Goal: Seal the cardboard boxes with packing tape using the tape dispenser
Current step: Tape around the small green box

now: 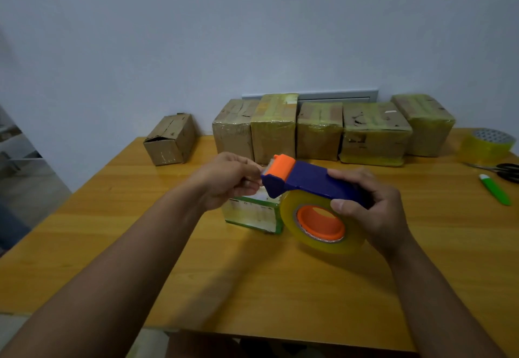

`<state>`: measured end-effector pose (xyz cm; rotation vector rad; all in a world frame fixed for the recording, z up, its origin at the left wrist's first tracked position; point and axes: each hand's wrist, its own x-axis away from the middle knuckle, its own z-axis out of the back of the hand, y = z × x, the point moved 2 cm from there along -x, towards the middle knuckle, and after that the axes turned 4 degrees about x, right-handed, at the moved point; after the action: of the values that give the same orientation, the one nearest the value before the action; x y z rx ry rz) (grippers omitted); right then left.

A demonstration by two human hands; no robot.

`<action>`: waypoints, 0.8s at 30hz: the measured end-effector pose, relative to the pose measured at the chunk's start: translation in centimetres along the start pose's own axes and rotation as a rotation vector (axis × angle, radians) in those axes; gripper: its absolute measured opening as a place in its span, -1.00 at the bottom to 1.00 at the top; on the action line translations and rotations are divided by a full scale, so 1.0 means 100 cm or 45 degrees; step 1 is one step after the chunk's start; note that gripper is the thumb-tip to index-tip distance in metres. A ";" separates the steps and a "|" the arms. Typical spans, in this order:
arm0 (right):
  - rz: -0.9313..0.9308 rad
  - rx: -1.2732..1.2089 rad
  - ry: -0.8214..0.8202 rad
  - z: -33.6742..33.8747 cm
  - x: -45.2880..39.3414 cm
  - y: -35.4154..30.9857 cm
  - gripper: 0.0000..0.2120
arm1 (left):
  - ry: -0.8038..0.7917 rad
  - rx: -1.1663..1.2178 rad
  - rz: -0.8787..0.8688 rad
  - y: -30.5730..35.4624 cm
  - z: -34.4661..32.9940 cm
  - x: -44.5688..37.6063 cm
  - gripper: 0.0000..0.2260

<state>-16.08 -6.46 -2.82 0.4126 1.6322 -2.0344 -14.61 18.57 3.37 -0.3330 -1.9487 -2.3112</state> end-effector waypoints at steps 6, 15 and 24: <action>0.022 0.114 -0.099 0.000 -0.001 -0.009 -0.52 | 0.106 -0.254 -0.110 0.016 0.023 -0.006 -0.91; -0.094 0.250 -0.188 0.018 -0.006 -0.001 -0.54 | 0.318 -0.268 -0.095 -0.013 0.069 -0.011 -0.85; -0.065 0.331 -0.186 0.019 -0.029 -0.002 -0.54 | 0.488 -0.276 -0.203 -0.028 0.066 -0.021 -0.75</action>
<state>-13.63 -7.77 -0.68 0.3059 1.3104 -2.2667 -12.49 25.40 1.24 0.2456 -1.5982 -2.4608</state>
